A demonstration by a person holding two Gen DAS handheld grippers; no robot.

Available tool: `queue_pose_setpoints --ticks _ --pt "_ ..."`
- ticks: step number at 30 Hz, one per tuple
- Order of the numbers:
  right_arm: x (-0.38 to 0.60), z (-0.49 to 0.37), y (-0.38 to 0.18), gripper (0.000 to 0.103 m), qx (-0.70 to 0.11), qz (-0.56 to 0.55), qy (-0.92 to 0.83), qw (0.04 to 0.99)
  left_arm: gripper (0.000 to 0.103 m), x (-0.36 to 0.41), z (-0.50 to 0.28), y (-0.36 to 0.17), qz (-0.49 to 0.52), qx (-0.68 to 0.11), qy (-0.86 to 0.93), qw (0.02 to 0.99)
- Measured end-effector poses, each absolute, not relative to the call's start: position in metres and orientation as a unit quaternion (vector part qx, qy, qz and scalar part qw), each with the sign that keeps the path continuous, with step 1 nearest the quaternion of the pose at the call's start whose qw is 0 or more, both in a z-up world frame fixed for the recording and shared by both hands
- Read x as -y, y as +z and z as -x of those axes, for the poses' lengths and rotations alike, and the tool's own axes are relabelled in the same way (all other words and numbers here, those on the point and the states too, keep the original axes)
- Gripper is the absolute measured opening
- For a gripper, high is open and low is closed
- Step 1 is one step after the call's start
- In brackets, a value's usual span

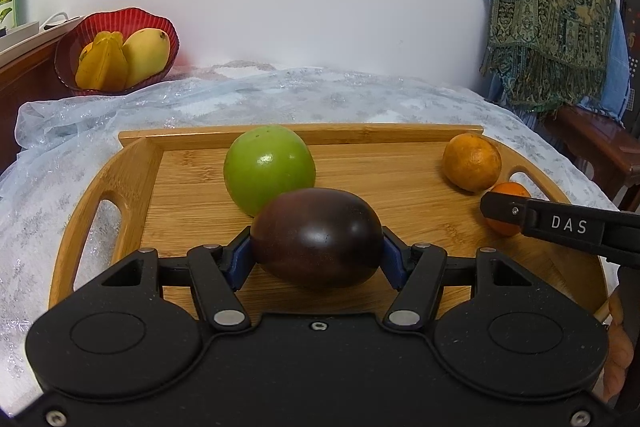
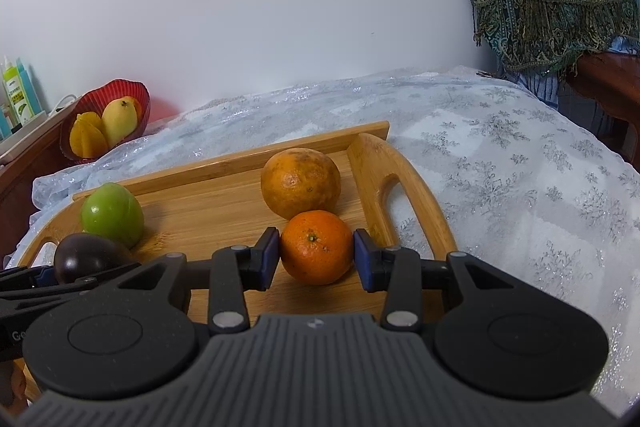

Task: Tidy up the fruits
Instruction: 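Carry the dark fruit onto the tray with the left tool while the right tool carries the mandarin there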

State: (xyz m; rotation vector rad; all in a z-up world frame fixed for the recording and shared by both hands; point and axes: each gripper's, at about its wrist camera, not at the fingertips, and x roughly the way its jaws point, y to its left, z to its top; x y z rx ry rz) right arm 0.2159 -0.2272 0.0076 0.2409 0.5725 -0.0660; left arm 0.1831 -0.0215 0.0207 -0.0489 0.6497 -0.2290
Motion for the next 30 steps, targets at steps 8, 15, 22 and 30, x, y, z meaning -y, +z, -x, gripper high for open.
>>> queue_pose_setpoints --ticks 8,15,22,30 --pt "0.2275 -0.2154 0.0073 0.045 -0.281 -0.120 -0.033 0.952 0.062 0.0211 -0.1818 0.0200 0.021 -0.320 -0.112 0.940" --pt "0.2273 -0.2152 0.0072 0.045 -0.281 -0.121 -0.033 0.952 0.061 0.0205 -0.1832 0.0172 0.020 -0.326 -0.106 0.939" --pt "0.2278 -0.2151 0.0071 0.045 -0.281 -0.121 -0.032 0.952 0.062 0.0204 -0.1838 0.0164 0.018 -0.326 -0.107 0.939" --pt "0.2268 -0.2142 0.0070 0.051 -0.279 -0.118 -0.031 0.953 0.064 0.0219 -0.1820 0.0159 0.015 -0.326 -0.107 0.939"
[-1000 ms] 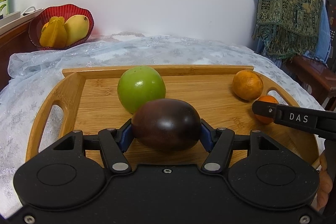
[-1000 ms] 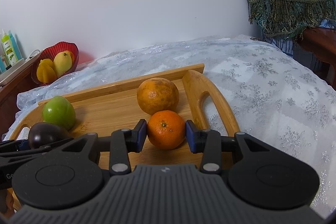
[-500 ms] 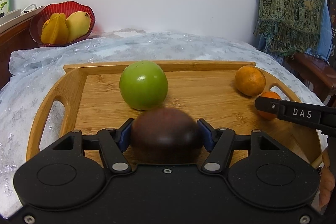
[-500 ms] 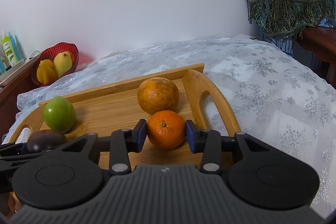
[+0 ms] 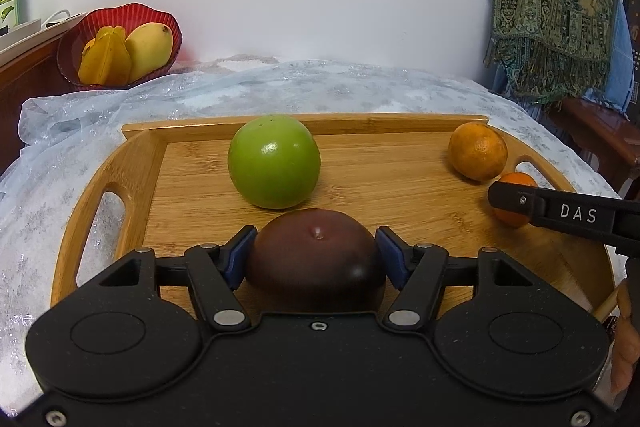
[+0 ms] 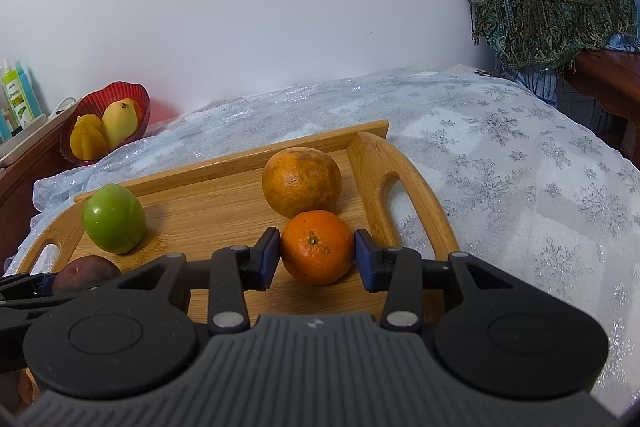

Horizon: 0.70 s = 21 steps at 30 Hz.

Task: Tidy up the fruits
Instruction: 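Carry the dark fruit onto the tray with the left tool while the right tool carries the mandarin there, then open both tools to release the dark fruit and mandarin on the tray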

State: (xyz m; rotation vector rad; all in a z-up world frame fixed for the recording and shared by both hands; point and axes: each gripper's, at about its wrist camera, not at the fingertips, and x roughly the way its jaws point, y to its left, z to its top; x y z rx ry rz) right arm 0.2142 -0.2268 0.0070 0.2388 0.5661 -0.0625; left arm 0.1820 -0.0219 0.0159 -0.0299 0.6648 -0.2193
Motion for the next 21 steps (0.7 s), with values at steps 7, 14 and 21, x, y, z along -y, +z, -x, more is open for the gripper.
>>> queue_pose_setpoints --ticks 7,14,21 --pt "0.222 -0.211 0.008 0.060 -0.274 -0.108 -0.029 0.955 0.075 0.024 -0.178 0.016 0.013 -0.326 -0.115 0.938" --pt "0.221 -0.208 0.009 0.073 -0.269 -0.106 -0.028 0.957 0.086 0.024 -0.171 0.018 0.012 -0.321 -0.116 0.940" --pt "0.216 -0.202 0.013 0.082 -0.254 -0.093 -0.024 0.962 0.091 0.024 -0.166 0.022 0.009 -0.316 -0.117 0.942"
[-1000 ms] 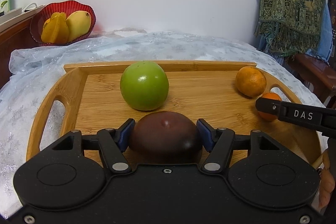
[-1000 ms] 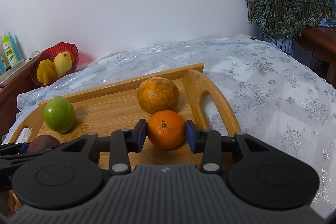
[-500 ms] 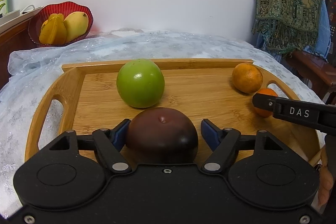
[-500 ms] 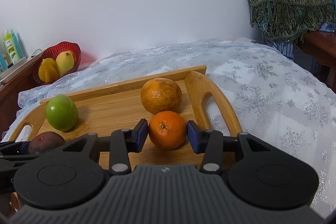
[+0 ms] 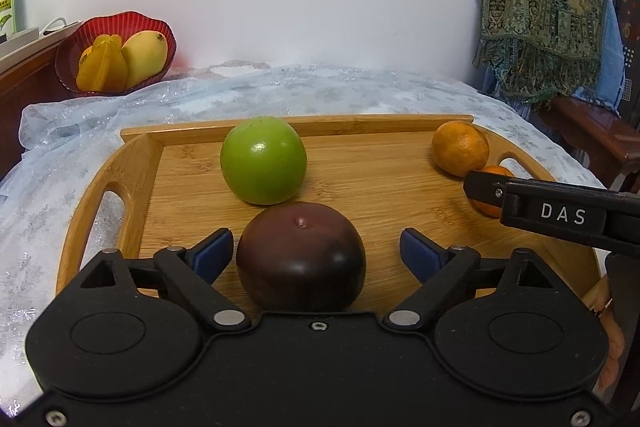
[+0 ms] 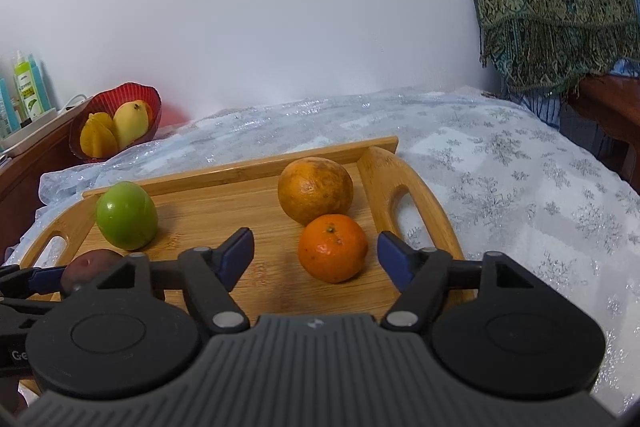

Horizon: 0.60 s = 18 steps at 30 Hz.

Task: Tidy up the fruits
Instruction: 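Open both tools to release the dark fruit and mandarin on the tray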

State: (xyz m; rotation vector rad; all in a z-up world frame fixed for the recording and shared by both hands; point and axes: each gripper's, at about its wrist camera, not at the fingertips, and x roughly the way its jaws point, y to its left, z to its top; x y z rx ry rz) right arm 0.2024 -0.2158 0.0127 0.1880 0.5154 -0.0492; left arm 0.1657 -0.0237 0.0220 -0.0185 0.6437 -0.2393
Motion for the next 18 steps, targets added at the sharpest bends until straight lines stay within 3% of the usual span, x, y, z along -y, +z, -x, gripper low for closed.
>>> queue_pose_setpoints --ticks 5,18 --pt "0.214 -0.195 0.015 0.087 -0.247 -0.096 -0.020 0.964 0.096 0.023 -0.160 0.024 0.009 -0.311 -0.118 0.943" --pt "0.209 -0.169 0.023 0.092 -0.220 -0.086 -0.019 0.971 0.099 0.017 -0.142 0.030 0.018 -0.305 -0.115 0.945"
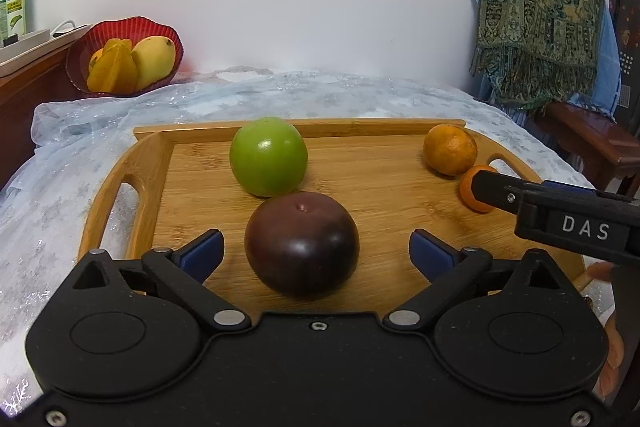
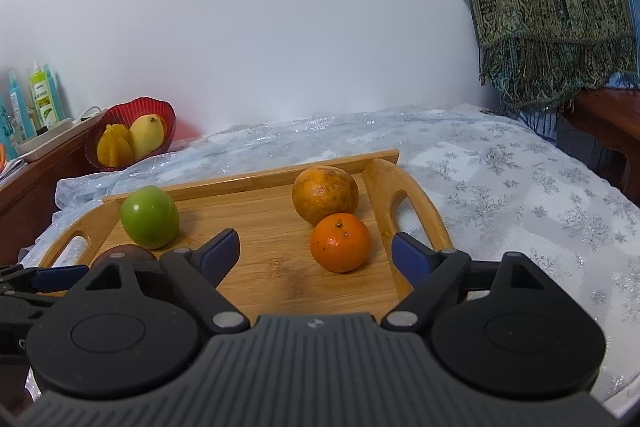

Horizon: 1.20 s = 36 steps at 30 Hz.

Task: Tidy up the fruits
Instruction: 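Open both tools to release the dark fruit and mandarin on the tray, then move both tools back toward the remaining mandarins and dates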

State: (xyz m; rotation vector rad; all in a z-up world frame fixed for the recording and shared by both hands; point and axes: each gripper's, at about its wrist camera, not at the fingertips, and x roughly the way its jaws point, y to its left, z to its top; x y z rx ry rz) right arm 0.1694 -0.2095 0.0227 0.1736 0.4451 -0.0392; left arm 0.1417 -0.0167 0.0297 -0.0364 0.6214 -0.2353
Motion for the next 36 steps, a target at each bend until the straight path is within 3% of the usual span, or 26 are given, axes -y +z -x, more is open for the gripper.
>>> queue_pose_setpoints --ticks 10,36 --pt "0.211 -0.148 0.026 0.100 -0.194 -0.084 -0.022 0.977 0.103 0.014 -0.125 0.033 0.013 -0.298 -0.104 0.949" --pt "0.205 -0.090 0.014 0.102 -0.161 -0.060 -0.021 0.985 0.103 0.022 -0.071 0.029 -0.026 -0.284 -0.116 0.951"
